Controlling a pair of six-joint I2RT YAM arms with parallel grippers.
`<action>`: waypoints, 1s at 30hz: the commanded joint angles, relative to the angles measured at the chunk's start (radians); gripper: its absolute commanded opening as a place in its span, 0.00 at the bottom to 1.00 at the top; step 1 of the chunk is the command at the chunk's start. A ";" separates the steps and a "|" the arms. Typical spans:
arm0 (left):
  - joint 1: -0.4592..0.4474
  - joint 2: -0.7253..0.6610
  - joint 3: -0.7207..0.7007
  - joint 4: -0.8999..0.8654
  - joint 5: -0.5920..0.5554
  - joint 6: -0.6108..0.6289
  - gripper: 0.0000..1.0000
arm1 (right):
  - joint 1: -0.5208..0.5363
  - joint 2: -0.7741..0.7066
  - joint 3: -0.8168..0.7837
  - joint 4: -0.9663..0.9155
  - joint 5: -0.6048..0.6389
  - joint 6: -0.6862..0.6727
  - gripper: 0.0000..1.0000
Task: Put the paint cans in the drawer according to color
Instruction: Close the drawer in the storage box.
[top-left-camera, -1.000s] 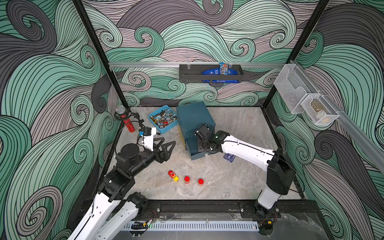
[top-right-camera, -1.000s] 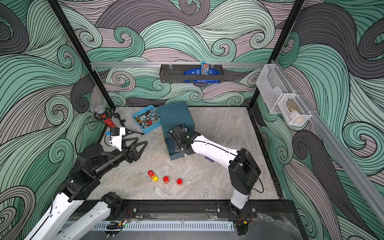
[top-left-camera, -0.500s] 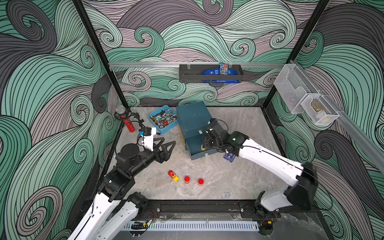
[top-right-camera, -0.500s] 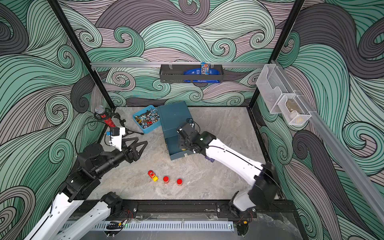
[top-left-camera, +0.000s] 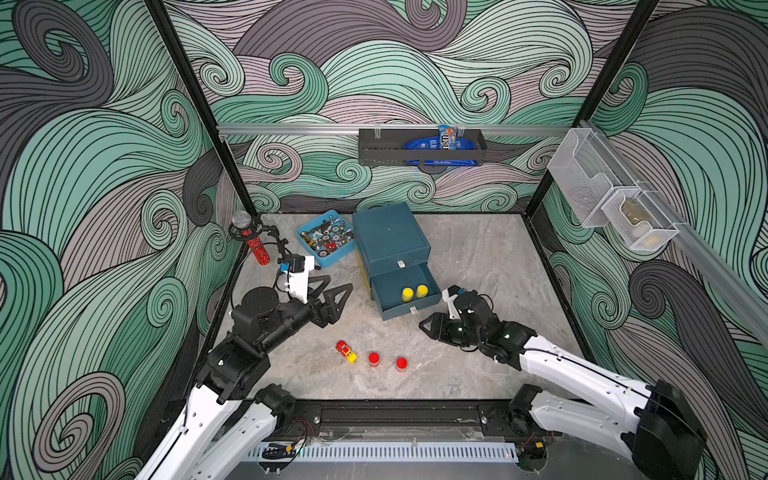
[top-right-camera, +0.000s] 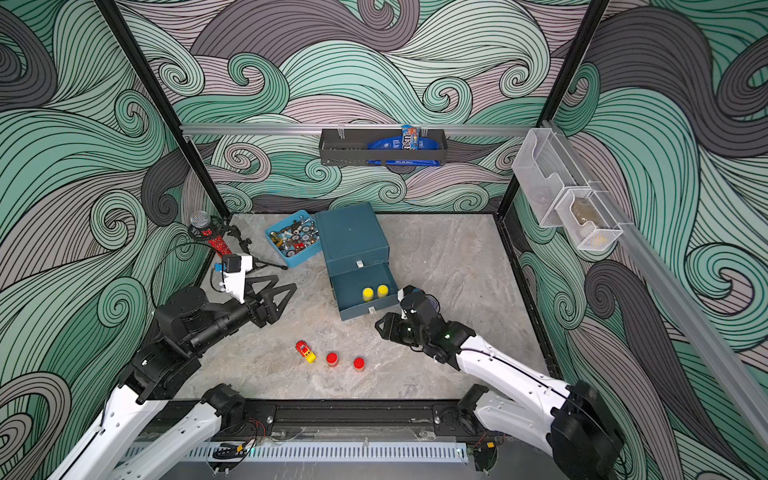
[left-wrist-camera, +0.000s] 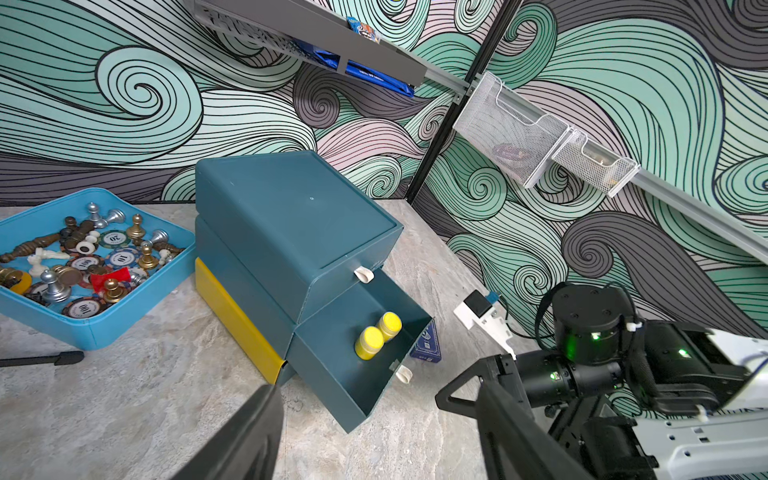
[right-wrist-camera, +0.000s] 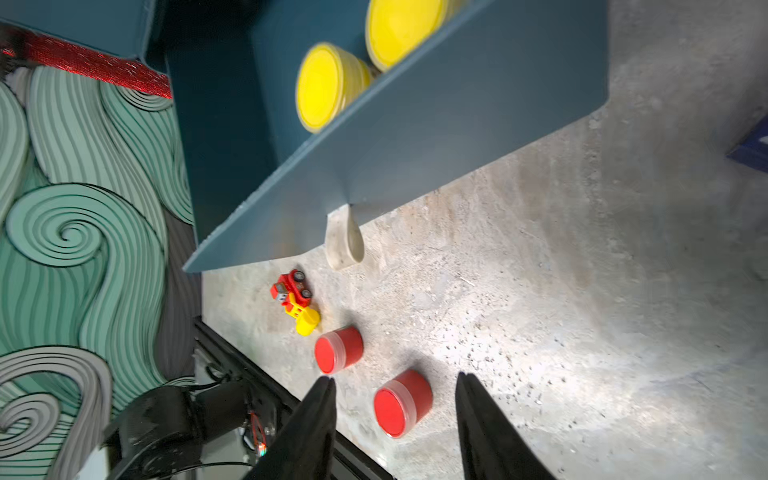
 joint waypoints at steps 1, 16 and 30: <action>-0.005 -0.008 0.023 -0.005 0.027 0.013 0.76 | -0.020 -0.026 -0.039 0.180 -0.084 0.095 0.49; -0.005 -0.011 0.026 0.006 0.029 -0.011 0.76 | -0.051 0.080 -0.078 0.357 -0.089 0.145 0.43; -0.006 -0.013 0.035 0.003 0.027 -0.015 0.76 | -0.056 0.177 -0.057 0.445 -0.067 0.175 0.32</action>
